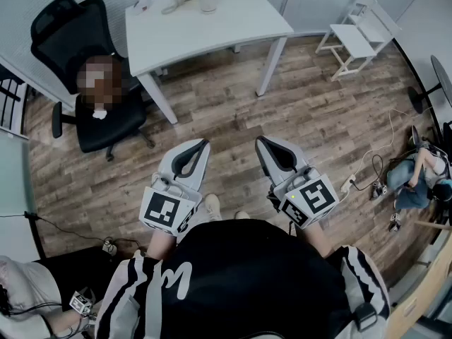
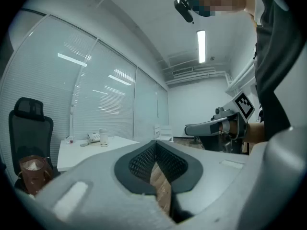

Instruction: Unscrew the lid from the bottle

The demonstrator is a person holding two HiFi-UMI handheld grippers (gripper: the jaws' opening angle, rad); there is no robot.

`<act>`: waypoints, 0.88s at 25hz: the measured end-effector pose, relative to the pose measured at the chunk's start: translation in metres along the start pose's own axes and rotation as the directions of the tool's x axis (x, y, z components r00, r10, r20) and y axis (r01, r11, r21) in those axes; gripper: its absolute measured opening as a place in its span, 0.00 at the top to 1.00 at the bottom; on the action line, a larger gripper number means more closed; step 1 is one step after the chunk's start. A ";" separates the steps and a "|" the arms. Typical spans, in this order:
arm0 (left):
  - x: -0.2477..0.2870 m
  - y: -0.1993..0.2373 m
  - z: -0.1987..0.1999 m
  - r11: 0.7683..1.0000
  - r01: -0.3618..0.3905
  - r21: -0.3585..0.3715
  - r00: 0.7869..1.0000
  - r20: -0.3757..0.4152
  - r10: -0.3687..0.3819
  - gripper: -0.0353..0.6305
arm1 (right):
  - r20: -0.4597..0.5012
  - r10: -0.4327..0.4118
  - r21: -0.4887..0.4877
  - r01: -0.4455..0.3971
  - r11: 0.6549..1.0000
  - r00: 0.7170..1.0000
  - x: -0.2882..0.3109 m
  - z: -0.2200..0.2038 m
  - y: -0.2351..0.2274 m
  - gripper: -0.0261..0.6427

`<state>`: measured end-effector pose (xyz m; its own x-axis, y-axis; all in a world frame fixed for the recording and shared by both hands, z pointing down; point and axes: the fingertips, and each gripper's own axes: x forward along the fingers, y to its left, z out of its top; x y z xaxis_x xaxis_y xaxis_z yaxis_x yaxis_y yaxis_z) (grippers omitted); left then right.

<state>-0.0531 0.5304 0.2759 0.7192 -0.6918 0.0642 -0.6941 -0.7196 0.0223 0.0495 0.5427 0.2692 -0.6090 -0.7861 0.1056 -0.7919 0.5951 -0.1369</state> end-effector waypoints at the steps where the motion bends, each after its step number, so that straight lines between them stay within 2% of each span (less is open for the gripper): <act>1: 0.000 0.002 0.002 1.000 0.001 0.005 1.000 0.008 -0.001 0.95 | 0.000 -0.002 -0.001 0.002 1.000 1.000 0.002 0.000 0.000 0.96; 13: 0.003 0.013 0.004 1.000 0.023 0.012 1.000 0.017 -0.023 0.95 | -0.005 -0.017 -0.009 0.017 1.000 1.000 0.013 0.000 -0.002 0.96; 22: 0.003 0.025 -0.001 0.999 0.036 -0.001 0.999 0.016 -0.036 0.95 | 0.008 -0.054 -0.092 0.055 0.994 0.999 0.023 0.005 0.006 0.96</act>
<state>-0.0688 0.5105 0.2776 0.7442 -0.6663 0.0476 -0.6677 -0.7440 0.0252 0.0309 0.5278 0.2657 -0.5649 -0.8184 0.1052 -0.8247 0.5642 -0.0394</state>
